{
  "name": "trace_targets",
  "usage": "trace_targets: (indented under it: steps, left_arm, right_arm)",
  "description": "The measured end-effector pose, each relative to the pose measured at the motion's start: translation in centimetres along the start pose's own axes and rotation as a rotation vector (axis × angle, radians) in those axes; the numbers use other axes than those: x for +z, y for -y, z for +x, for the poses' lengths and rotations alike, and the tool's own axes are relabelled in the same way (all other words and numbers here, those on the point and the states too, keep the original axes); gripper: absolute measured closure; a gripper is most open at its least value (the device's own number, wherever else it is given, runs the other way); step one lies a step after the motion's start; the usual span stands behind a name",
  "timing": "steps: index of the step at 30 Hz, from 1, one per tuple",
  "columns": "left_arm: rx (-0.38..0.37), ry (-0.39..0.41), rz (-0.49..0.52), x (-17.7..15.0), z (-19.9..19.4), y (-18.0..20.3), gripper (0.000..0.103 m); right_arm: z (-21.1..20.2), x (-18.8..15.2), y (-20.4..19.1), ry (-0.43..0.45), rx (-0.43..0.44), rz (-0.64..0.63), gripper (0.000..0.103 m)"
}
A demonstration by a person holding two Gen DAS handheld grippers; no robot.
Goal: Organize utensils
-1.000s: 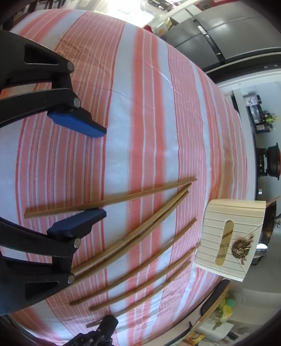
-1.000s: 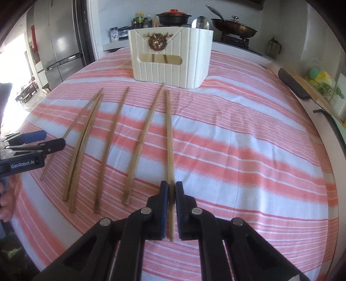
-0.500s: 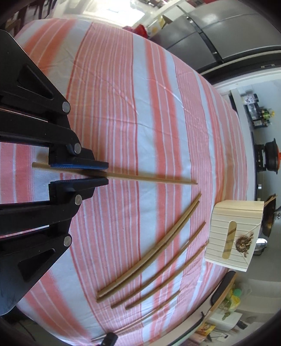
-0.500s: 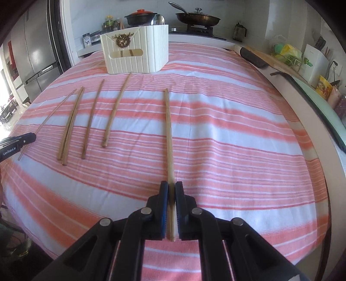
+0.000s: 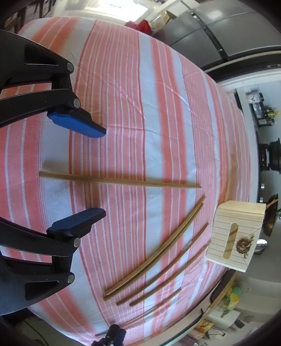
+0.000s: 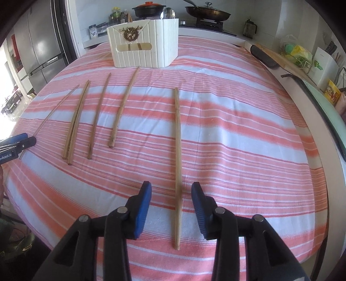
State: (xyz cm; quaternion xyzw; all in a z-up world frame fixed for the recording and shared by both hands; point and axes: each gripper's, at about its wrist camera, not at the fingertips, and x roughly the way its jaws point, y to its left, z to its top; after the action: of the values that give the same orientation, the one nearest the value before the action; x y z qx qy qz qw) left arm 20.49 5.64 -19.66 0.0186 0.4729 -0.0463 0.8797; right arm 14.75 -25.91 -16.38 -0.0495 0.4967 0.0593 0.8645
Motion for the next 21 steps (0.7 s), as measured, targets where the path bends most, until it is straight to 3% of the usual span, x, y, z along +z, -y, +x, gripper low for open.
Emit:
trace_targets:
  steps: [9, 16, 21]
  left_arm:
    - [-0.085, -0.078, 0.079, 2.6, 1.1, 0.1, 0.031]
    - [-0.074, -0.139, 0.150, 6.7, 4.5, 0.1, 0.031]
    - [-0.062, -0.164, 0.179, 9.9, 6.4, 0.7, 0.037]
  right_arm:
    - [0.9, 2.0, 0.3, -0.072, 0.058, -0.088, 0.062]
    - [3.8, 6.0, 0.8, -0.162, 0.110, -0.115, 0.062]
    - [6.0, 9.5, 1.2, -0.155, 0.123, -0.090, 0.063]
